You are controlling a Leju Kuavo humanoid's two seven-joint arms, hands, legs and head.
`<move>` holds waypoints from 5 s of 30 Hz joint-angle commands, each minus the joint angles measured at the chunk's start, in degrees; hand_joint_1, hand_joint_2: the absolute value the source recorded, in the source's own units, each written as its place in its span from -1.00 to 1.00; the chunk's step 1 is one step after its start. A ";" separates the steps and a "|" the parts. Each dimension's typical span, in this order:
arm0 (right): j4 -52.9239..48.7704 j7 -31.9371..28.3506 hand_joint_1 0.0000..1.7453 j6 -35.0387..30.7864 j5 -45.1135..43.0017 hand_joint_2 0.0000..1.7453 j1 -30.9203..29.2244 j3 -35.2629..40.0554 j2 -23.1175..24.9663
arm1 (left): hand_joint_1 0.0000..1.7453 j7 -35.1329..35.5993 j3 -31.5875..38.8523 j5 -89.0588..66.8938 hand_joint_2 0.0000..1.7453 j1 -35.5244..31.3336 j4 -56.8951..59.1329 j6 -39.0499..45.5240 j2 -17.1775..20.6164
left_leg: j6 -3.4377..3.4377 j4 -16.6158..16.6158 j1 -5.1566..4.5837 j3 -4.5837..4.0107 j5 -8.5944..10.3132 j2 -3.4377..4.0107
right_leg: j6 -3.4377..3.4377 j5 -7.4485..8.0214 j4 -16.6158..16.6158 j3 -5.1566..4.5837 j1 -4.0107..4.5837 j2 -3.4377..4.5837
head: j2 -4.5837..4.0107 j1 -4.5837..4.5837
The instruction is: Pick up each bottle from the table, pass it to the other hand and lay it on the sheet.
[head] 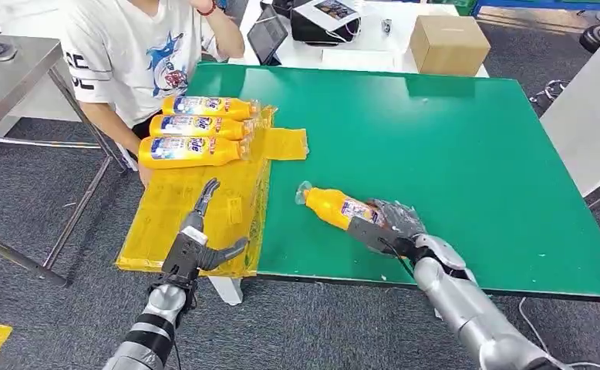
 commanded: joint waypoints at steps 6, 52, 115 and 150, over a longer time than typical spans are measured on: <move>-33.28 -13.33 1.00 -23.57 -2.51 1.00 14.24 -20.46 13.96 | -1.00 3.27 -1.49 7.00 1.00 1.76 -4.63 -4.86 -1.65 | -0.15 0.05 0.07 -0.40 -0.09 -0.16 | -0.13 -0.16 0.16 -0.46 0.05 -0.06 | 0.00 0.00; -3.58 -27.58 1.00 -28.99 -3.59 1.00 15.17 2.08 20.89 | -1.00 9.46 -16.50 31.24 1.00 -2.55 -1.78 -34.43 2.02 | -0.11 -0.05 0.05 -0.50 -0.05 -0.05 | -0.12 -0.08 0.03 -0.54 0.03 0.03 | 0.00 0.02; -19.45 -26.15 -1.00 -4.18 -17.93 -1.00 17.45 -2.52 22.19 | 1.00 5.31 -8.32 23.65 1.00 -2.61 -10.03 -15.24 2.46 | -0.10 0.00 0.08 -0.62 -0.02 -0.15 | -0.12 -0.10 0.08 -0.64 0.05 -0.08 | 0.00 0.02; -41.27 -27.58 -1.00 -20.05 -20.84 -1.00 19.33 0.19 19.83 | 1.00 11.80 -16.99 -47.45 1.00 -21.52 26.15 15.45 11.94 | -0.15 -0.05 0.11 -0.44 -0.03 -0.01 | -0.14 -0.09 0.06 -0.51 0.07 0.05 | 0.00 0.02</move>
